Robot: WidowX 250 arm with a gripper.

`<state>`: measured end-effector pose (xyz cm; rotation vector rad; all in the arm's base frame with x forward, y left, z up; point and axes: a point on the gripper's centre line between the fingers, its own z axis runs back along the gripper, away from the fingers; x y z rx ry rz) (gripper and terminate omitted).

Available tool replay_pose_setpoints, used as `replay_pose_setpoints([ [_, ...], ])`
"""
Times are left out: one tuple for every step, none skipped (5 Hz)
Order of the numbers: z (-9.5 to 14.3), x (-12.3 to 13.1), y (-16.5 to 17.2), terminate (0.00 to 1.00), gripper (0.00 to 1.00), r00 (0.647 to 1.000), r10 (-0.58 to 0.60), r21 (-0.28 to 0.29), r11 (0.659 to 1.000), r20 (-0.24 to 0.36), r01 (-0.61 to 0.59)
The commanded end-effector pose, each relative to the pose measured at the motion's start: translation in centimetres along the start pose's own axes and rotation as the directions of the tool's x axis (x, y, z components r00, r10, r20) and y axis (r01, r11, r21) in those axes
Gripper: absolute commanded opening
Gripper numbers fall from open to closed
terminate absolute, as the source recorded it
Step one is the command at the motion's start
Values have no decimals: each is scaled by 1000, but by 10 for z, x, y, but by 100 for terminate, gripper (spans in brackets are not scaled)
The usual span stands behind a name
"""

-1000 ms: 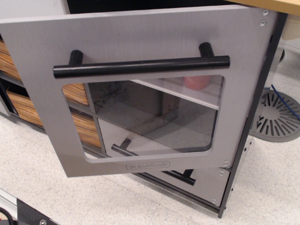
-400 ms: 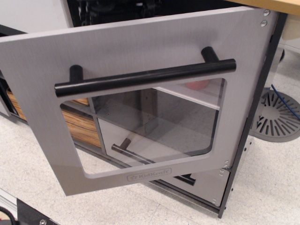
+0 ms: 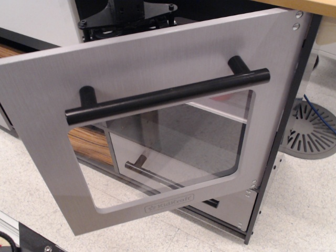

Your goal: Open oven

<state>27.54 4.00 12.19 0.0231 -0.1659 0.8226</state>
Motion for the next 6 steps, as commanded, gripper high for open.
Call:
replay_pose_setpoints([
  [28,-40,-6,0,100,1000,23,-115,993,15,-21],
  [29,-59,-16,0,100,1000,15,-144,989,-15,-17],
  [29,-66,-21,0,100,1000,25,-170,985,-9,-26],
  [29,-66,-21,0,100,1000,25,-170,985,-9,-26],
  [29,-66,-21,0,100,1000,25,-170,985,-9,-26],
  [29,-66,-21,100,100,1000,25,-170,985,-9,-26],
])
